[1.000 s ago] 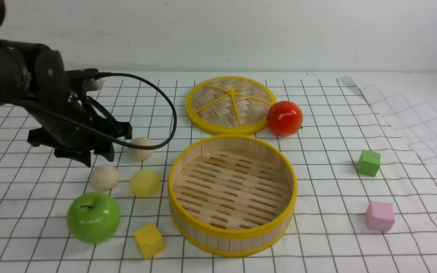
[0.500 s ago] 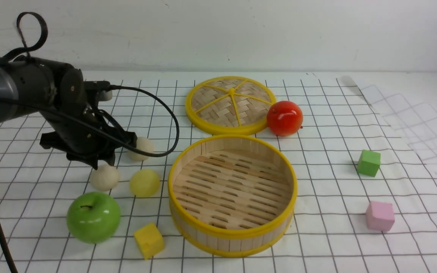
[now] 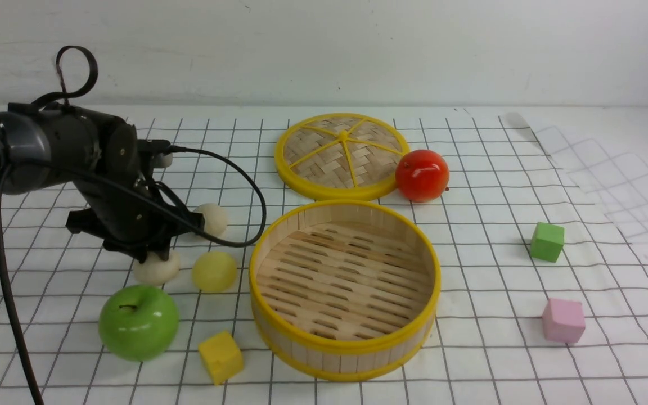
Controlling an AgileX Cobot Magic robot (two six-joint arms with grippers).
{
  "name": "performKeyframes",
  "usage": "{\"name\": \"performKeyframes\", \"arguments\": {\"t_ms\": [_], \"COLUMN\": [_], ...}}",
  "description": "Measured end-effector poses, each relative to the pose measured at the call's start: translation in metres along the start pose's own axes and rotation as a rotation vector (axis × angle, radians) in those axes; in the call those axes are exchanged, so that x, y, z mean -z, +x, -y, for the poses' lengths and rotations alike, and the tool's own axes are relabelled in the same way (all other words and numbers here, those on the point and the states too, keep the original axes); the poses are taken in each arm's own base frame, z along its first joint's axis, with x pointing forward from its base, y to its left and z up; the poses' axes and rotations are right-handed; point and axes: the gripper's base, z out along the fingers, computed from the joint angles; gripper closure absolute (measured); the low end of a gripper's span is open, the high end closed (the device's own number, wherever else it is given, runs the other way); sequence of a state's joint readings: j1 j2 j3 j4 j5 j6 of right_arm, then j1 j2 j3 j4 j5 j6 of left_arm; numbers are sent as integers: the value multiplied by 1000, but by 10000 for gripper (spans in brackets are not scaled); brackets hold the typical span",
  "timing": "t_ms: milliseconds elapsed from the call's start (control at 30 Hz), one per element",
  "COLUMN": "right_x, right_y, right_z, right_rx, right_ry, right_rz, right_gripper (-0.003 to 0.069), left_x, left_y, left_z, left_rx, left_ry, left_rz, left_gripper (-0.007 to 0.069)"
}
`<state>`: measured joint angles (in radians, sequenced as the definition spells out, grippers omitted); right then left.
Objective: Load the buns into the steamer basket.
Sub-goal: Use the left arm to grab a steamed stuffed bun, then use the left arm to put the steamed stuffed bun into the steamer
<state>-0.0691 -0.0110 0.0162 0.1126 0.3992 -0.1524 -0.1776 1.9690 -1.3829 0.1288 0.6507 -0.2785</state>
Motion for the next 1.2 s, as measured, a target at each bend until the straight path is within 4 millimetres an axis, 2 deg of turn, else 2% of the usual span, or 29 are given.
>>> {"name": "performKeyframes", "arguments": {"t_ms": [133,200,333,400,500,533,567,600,700,767,867,1000,1067,1200], "right_x": [0,0,0,0,0,0,0,0,0,0,0,0,0,0], "right_y": [0,0,0,0,0,0,0,0,0,0,0,0,0,0], "right_z": [0,0,0,0,0,0,0,0,0,0,0,0,0,0], "right_rx": [0,0,0,0,0,0,0,0,0,0,0,0,0,0], "right_ry": [0,0,0,0,0,0,0,0,0,0,0,0,0,0], "right_rz": [0,0,0,0,0,0,0,0,0,0,0,0,0,0], "right_gripper": [419,419,419,419,419,419,419,419,419,419,419,419,419,419], "left_x": [0,0,2,4,11,22,24,38,75,95,106,96,90,63], "left_y": [-1,-1,-2,-4,-9,-15,-15,-21,-28,-27,-20,-7,-5,1], "left_z": [0,0,0,0,1,2,2,6,23,45,74,112,120,136], "left_rx": [3,4,5,5,12,16,19,22,0,-41,-106,-193,-213,-265], "left_ry": [0,0,-4,-5,-2,12,17,46,136,213,278,316,318,301], "left_rz": [2,2,-6,-6,-11,-5,-4,13,80,117,137,127,126,117], "left_gripper": [402,433,576,615,638,638,638,638,638,638,638,638,638,629]}}
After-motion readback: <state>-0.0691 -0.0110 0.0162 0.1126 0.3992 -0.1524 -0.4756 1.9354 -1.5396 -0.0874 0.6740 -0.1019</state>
